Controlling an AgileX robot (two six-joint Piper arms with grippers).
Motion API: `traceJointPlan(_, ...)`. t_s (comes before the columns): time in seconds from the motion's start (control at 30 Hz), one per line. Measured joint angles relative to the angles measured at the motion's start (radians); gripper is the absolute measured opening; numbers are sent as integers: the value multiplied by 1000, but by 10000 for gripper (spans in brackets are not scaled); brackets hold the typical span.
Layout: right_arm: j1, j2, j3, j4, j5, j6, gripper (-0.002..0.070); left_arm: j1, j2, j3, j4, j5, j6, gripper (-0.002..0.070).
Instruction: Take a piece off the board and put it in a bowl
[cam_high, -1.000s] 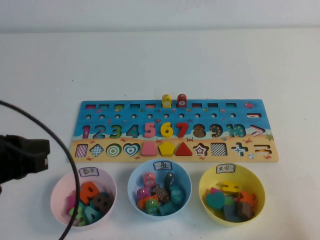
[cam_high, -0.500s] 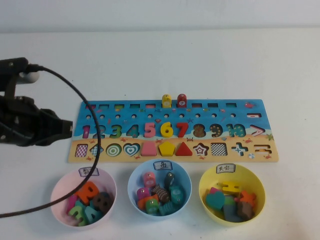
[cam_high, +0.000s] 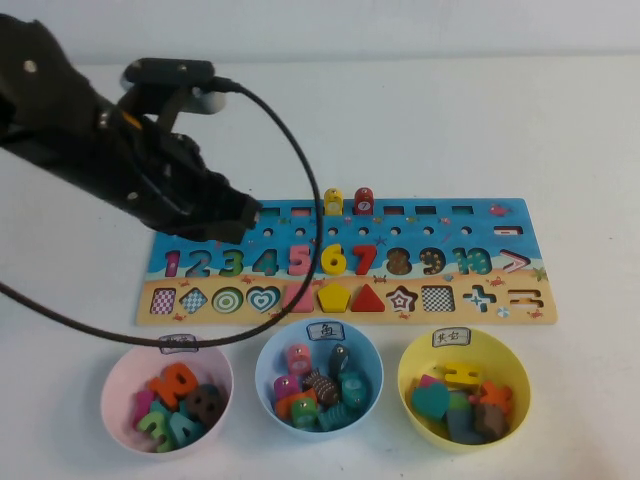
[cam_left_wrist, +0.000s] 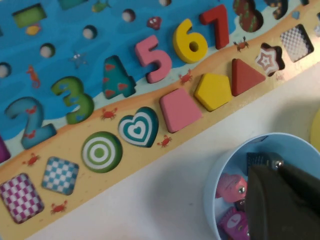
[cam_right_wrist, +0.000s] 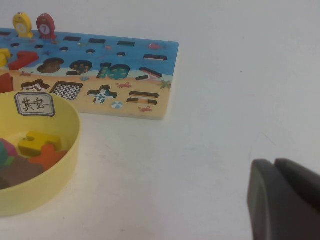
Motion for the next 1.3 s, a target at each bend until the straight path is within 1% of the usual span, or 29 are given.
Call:
traceJointPlan(0.2,0,0,0,0,0,0,-17,-107,127,-97,91,55,-86,-2)
traceJointPlan(0.33,0,0,0,0,0,0,-17,-157,208,-144,136,113,-142,-2)
traceJointPlan(0.57,0,0,0,0,0,0,-17,-190,278,-184,156,153,-180,0)
traceJointPlan(0.7,0,0,0,0,0,0,-17,-192,288,-184,176,160,-151,36)
traceJointPlan(0.73,0,0,0,0,0,0,-17,-192,290,-185,178,160,-125,43)
traceJointPlan(0.83,0,0,0,0,0,0,-17,-192,294,-185,180,150,33,53)
traceJointPlan(1.0,0,0,0,0,0,0,-17,-171,294,-189,180,129,390,54)
traceJointPlan(1.1,0,0,0,0,0,0,-17,-151,294,-193,180,125,552,54)
traceJointPlan(1.2,0,0,0,0,0,0,-17,-140,300,-193,174,128,689,54)
traceJointPlan(1.3,0,0,0,0,0,0,-17,-132,322,-220,170,176,788,55)
